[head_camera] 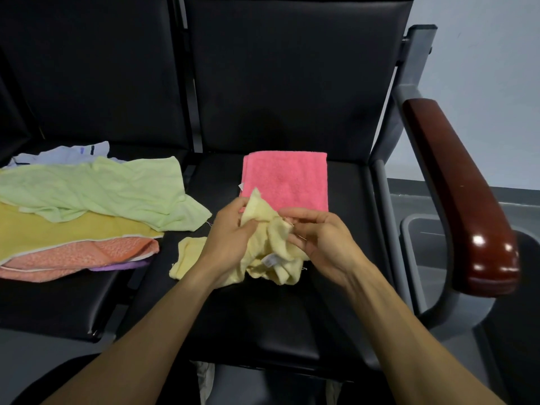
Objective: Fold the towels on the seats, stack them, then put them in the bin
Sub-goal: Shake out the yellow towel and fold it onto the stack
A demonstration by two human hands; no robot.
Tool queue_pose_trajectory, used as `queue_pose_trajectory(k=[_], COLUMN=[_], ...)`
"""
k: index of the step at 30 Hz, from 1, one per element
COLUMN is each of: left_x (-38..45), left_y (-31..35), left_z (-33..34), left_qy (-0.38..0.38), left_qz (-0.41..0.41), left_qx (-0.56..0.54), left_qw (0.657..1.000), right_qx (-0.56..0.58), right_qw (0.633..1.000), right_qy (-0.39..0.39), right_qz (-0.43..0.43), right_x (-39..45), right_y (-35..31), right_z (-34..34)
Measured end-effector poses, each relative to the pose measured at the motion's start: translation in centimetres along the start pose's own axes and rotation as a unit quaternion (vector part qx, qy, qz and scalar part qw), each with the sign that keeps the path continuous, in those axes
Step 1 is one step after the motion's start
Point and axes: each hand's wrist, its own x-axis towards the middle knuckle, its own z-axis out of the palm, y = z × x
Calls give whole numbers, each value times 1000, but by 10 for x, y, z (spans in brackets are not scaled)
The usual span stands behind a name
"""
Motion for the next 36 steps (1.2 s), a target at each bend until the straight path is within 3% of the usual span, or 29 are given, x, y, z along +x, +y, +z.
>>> queue_pose_trajectory(k=[4,8,12,16,22,24,30,36], left_x=[-4,-7,-6,-6,-6,-6,-11,-11], left_y=[-4,-5,-7,-9,-6,-4,2,4], left_z=[8,14,14,14,11,10,13,12], left_qy=[-60,-73,-57,-59,-33,-28,-105,-60], left_qz=[-11,-25,-20,-27,-42,-50,-35,41], left_qx=[-30,-69,-67,-61,-93,-101,-128,-10], left_qw=[998,995,996,996,994,993,985,997], right_qx=[-164,-330,-404,-482,-483,-449,-434,-414], right_qw=[985,933,892,850,831,847,861,873], right_qy=[1,64,71,72,128,129,97,89], right_qz=[-50,-127,-190,-199,-246,-253,-245,-244], right_x=[0,1,-1,2,-1,-4,0,-1], right_y=[6,15,18,21,17,13,19,18], right_z=[1,9,14,13,13,17,15,16])
